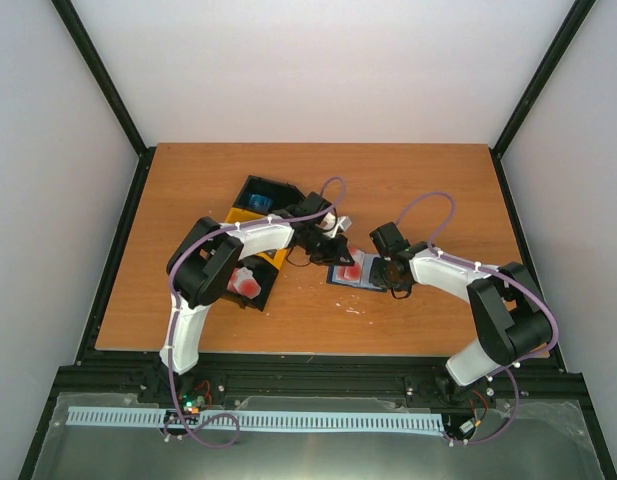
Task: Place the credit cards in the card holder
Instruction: Insert the credit card into the card holder.
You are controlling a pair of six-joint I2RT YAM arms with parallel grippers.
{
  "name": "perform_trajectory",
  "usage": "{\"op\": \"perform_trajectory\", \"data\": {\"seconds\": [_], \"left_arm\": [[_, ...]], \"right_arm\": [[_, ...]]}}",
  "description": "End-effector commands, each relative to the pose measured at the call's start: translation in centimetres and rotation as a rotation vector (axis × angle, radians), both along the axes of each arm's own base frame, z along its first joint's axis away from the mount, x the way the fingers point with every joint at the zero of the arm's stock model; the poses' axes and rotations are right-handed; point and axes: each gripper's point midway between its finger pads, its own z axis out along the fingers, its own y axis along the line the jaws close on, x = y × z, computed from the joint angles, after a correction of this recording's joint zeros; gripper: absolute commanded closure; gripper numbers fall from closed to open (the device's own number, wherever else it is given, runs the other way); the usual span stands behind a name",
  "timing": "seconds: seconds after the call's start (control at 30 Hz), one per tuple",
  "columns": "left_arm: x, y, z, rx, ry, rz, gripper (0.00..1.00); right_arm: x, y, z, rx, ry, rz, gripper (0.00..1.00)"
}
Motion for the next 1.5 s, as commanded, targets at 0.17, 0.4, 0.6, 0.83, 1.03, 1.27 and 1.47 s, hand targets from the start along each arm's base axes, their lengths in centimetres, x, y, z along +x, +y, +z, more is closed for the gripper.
{"op": "perform_trajectory", "data": {"seconds": [0.17,0.4,0.6,0.83,1.03,1.27,1.47], "left_arm": [[0.4,0.3,-0.7,-0.015,0.121,0.108,1.0],[-0.2,-0.7,-0.8,-0.092,0.176,0.09,0.99],[-0.1,-0.4,-2.0,-0.065,0.198,0.106,0.99],[0.5,0.7,-1.9,-0.014,0.154,0.174,0.99],[0.8,1.3,-1.9,0.007,0.139,0.217,0.99],[0.8,1.3,-1.6,-0.007,0.145,0.221,0.99],[0.8,0.8,-2.4,-0.011,0.176,0.207,0.99]], "right_arm": [[-1.8,-0.6,-2.0,-0.006,0.086,-0.023,0.78],[-1.9,-0.4,-2.2,0.003,0.094,-0.022,0.78],[-1.9,-0.3,-2.4,0.006,0.097,-0.026,0.79],[-1.9,-0.3,-2.5,0.007,0.098,-0.03,0.79],[-1.9,-0.3,-2.7,0.007,0.103,-0.033,0.79],[-1.9,-0.2,-2.8,0.009,0.106,-0.033,0.79],[-1.8,-0.2,-2.9,0.01,0.108,-0.032,0.79]]}}
